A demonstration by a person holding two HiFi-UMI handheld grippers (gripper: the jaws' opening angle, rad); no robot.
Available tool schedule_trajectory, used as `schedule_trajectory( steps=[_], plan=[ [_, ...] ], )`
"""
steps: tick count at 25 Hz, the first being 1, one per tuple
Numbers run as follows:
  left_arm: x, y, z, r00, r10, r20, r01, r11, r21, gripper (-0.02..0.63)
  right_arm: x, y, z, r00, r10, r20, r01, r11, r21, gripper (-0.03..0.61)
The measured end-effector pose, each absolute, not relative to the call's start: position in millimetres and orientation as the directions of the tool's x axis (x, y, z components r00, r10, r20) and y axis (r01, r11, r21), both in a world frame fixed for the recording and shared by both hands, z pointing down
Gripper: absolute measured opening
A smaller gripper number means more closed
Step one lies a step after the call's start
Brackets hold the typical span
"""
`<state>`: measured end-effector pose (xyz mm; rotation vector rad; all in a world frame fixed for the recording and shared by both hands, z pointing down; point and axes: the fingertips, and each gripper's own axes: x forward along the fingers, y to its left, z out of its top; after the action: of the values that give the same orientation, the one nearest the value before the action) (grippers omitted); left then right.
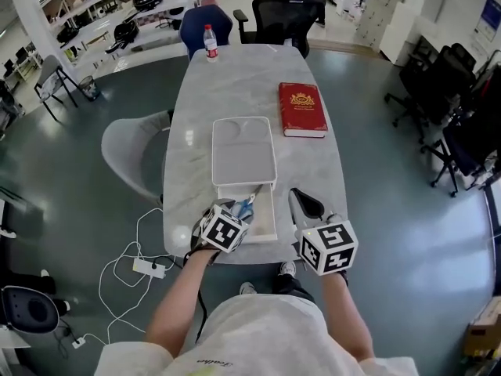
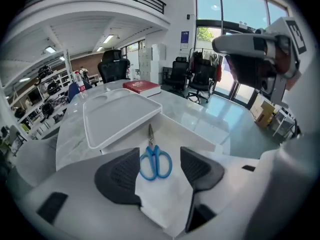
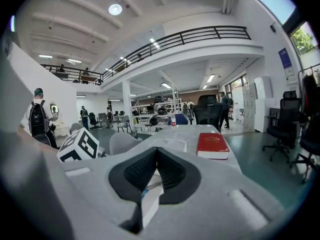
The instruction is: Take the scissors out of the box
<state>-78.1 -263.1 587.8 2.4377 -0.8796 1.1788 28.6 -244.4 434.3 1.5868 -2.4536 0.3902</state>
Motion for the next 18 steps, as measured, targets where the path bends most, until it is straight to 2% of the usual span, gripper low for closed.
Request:
schedule_trajectory(
  steps=[11,18],
  plan=[
    [-63.9,-264.7,622.8,0.318,-0.286,0.904,-0.570,-0.820,-0.059,0.247,42.5,-285.5,444.7,-0.534,-0.787,0.310,-0.845,0.514,-0.151,0.005],
    [-63.6,-270.7,637.3,0.253,-0.251,0.934,-0.617,-0.785,-0.044,0.244,56.1,-299.3,450.8,-0.581,-0.753,0.310,-0.813,0.556,-0.174,0.005]
  ],
)
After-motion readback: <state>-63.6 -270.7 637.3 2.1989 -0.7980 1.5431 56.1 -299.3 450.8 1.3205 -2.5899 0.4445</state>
